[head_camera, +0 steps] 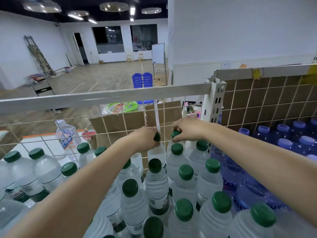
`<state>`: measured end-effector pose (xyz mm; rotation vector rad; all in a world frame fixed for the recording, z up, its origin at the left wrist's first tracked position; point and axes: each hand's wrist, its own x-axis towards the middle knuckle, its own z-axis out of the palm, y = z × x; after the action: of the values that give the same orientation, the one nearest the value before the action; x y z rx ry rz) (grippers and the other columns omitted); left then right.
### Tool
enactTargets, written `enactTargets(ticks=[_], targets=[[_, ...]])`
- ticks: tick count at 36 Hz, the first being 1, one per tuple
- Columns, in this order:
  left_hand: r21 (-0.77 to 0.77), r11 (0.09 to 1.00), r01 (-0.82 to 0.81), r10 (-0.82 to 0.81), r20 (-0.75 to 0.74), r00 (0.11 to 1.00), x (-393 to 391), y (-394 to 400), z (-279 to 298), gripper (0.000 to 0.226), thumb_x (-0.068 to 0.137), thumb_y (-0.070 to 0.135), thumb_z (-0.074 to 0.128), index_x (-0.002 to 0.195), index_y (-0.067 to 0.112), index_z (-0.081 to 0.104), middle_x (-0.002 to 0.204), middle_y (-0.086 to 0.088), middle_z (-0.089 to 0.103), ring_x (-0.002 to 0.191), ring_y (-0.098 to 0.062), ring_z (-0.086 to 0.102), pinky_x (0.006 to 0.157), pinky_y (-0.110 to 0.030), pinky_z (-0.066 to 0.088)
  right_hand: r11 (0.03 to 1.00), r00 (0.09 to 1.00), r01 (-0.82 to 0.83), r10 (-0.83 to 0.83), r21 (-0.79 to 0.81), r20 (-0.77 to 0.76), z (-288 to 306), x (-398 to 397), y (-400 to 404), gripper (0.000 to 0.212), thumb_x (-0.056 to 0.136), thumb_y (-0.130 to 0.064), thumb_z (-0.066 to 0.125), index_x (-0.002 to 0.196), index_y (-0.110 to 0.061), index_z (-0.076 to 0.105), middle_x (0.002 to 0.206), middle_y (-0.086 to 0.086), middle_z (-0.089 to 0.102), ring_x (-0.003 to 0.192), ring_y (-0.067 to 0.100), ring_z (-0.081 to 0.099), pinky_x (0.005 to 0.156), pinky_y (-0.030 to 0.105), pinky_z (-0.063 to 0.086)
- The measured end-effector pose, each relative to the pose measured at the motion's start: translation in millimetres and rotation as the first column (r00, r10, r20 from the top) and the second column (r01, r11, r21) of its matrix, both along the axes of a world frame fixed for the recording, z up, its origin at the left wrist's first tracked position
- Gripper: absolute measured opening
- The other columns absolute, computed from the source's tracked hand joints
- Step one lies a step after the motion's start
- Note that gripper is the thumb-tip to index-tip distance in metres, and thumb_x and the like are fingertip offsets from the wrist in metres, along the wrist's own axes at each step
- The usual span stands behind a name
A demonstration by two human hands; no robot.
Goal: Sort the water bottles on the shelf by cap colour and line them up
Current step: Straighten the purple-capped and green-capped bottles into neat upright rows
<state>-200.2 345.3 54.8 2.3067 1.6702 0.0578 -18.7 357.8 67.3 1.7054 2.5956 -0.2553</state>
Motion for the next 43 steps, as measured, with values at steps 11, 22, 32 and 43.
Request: enactTargets(ticks=[11,22,32,43], targets=[[0.145,0.986,-0.082,0.080,0.017,0.997,-54.5,-12.2,37.3,0.034,0.089,0.031,0.061,0.120,0.015,0.059,0.108,0.000,0.062,0.091,-0.016,0.056,0.076,-0.027,0.043,0.991,0.994,-0.049,0.060,0.122,-0.089,23.8,-20.0,-15.7,0.021,0.093,-0.033,0.061,0.103,-0.016,0.068,0.095,-0.004,0.065,0.084,0.011,0.061,0.071,0.022,0.047],[0.131,0.982,-0.139,0.155,-0.124,0.980,-123.5,-31.5,39.9,0.025,0.085,0.035,0.062,0.102,0.016,0.063,0.093,-0.001,0.062,0.072,-0.015,0.058,0.059,-0.027,0.049,0.987,0.980,-0.155,0.158,0.033,-0.119,19.8,-84.8,-30.9,0.034,0.090,-0.033,0.065,0.121,-0.019,0.064,0.110,-0.004,0.066,0.096,0.011,0.062,0.086,0.029,0.053],[-0.019,1.000,0.024,-0.028,-0.235,0.972,-139.7,-32.5,13.5,0.033,0.087,0.037,0.066,0.110,0.016,0.059,0.110,-0.002,0.062,0.098,-0.022,0.056,0.084,-0.034,0.048,0.996,0.997,-0.078,0.077,-0.045,-0.031,-1.0,-143.9,-24.2,0.033,0.092,-0.036,0.062,0.116,-0.014,0.056,0.107,0.005,0.061,0.090,0.020,0.057,0.073,0.030,0.047],[0.038,0.996,0.086,-0.079,-0.167,0.983,-144.7,-15.9,2.9,0.017,0.088,0.036,0.063,0.087,0.025,0.051,0.089,0.003,0.058,0.079,-0.016,0.056,0.063,-0.028,0.044,0.999,0.999,0.034,-0.034,-0.003,-0.036,4.7,-132.3,-20.5,0.020,0.091,-0.032,0.064,0.093,-0.016,0.053,0.085,-0.001,0.054,0.068,0.010,0.048,0.056,0.022,0.037]])
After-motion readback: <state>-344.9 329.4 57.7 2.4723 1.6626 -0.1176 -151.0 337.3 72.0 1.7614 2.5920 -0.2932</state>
